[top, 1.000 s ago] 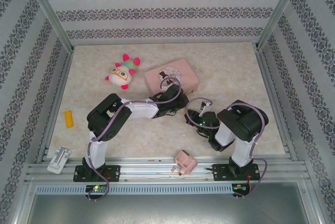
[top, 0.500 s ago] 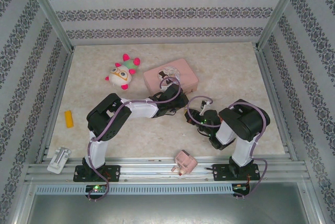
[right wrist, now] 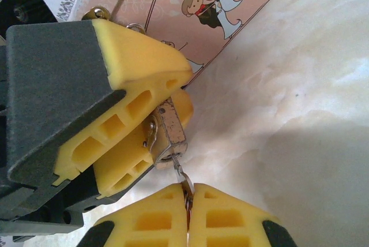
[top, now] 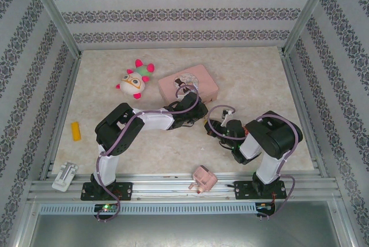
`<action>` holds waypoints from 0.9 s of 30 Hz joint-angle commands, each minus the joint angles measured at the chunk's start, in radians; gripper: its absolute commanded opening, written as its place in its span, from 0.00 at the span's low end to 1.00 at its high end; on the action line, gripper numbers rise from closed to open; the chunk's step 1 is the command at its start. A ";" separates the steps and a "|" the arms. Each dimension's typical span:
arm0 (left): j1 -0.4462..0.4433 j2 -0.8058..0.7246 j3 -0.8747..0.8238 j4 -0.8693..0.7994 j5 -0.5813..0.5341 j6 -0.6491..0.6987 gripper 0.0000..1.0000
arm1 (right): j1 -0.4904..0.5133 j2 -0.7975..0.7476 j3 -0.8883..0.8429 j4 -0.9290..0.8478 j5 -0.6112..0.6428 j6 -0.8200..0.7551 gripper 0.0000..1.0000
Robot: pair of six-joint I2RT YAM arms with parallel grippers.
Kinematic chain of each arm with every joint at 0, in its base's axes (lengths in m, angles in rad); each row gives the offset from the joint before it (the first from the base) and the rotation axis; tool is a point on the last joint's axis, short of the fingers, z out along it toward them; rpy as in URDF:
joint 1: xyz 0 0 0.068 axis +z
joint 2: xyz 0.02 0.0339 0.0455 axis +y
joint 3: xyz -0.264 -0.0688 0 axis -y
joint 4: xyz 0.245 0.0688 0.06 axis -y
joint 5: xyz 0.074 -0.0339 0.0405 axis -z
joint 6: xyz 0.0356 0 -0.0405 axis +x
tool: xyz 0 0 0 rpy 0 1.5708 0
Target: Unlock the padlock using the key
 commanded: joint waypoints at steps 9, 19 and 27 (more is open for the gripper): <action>0.003 -0.046 -0.002 0.079 0.021 -0.029 0.11 | -0.015 -0.017 -0.005 0.058 0.001 -0.007 0.00; 0.002 -0.044 -0.003 0.082 0.026 -0.031 0.11 | -0.017 -0.013 0.031 0.058 -0.011 0.020 0.00; 0.002 -0.041 -0.010 0.096 0.029 -0.039 0.11 | -0.024 -0.010 0.047 0.058 -0.014 0.036 0.00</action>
